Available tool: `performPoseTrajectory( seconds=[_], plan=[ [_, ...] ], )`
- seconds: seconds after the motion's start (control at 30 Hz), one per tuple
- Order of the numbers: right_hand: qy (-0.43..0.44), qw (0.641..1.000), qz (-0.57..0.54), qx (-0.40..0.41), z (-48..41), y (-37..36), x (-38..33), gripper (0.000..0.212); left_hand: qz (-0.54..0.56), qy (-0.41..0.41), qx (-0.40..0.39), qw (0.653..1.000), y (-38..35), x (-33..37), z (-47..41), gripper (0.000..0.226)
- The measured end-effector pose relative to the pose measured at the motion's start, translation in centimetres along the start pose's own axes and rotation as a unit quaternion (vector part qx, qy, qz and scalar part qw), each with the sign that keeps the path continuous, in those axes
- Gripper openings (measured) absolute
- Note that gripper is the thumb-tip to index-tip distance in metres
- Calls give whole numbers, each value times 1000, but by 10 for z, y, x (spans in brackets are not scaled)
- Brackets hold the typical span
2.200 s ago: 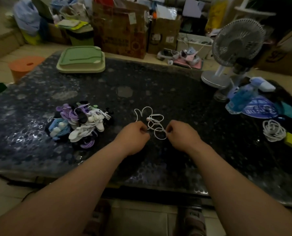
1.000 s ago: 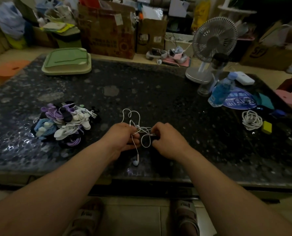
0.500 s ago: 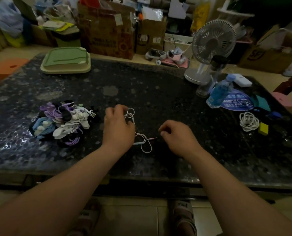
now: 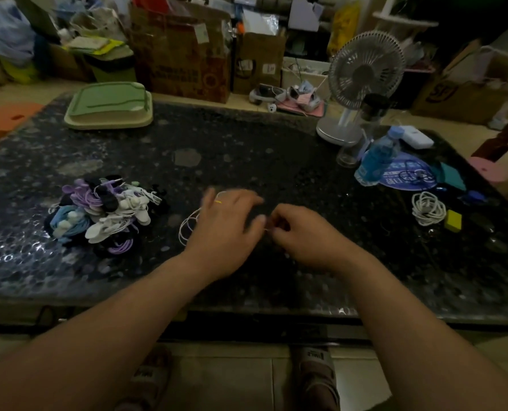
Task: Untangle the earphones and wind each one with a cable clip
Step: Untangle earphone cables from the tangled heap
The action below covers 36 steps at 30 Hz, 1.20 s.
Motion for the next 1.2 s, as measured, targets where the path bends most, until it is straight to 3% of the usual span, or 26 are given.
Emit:
performPoseTrajectory(
  seconds=[0.1, 0.17, 0.2, 0.27, 0.37, 0.53, 0.6, 0.67, 0.73, 0.8, 0.93, 1.0, 1.07, 1.2],
  plan=[
    [8, 970, -234, 70, 16, 31, -8, 12, 255, 70, -119, 957, -10, 15, -4, 16],
    [-51, 925, -348, 146, 25, 51, 4, 21, 302, 90, -132, 940, -4, 14, -5, 14],
    [-79, 914, -363, 164, 28, 56, 12, 24, 326, 96, -132, 931, -1, 11, -5, 17],
    [-118, 944, -286, 111, 32, 55, 22, 28, 368, 120, -127, 913, 8, 5, -5, 21],
    [-107, 986, -125, 3, 35, 32, 16, 32, 298, 91, -140, 940, 13, 5, -3, 19],
    [-61, 981, -182, -14, 32, 6, -13, 33, 250, 11, -130, 960, 14, 24, 1, 12],
    [-71, 980, -185, 21, 33, 15, -15, 33, 208, 15, -116, 971, 21, 18, -3, 13],
    [-80, 959, -252, 105, 37, 37, -6, 31, 181, 37, -125, 975, 28, 7, -3, 11],
    [-59, 950, -271, 145, 41, 53, 2, 21, 192, 58, -133, 971, 31, -1, 0, 16],
    [-29, 965, -241, 103, 40, 42, -2, 13, 227, 70, -150, 960, 29, 2, 2, 20],
    [8, 976, -219, 4, 32, 3, -18, 51, 340, 99, -170, 919, 25, 10, -2, 26],
    [2, 952, -304, -24, 32, 3, -25, 48, 307, 82, -174, 932, 28, 14, -4, 27],
    [-28, 922, -379, -70, 36, 4, -33, 27, 224, 46, -172, 958, 27, 17, -4, 27],
    [-78, 946, -307, -74, 38, -3, -23, 41, 153, 29, -155, 976, 21, 12, -2, 24]
  ],
)
Point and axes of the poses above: each hand's wrist, its own z-axis away from the middle knuckle, its own y-axis out of the back of the hand, x = y × z, the point moved 5 cm from there along -z, towards the middle knuckle
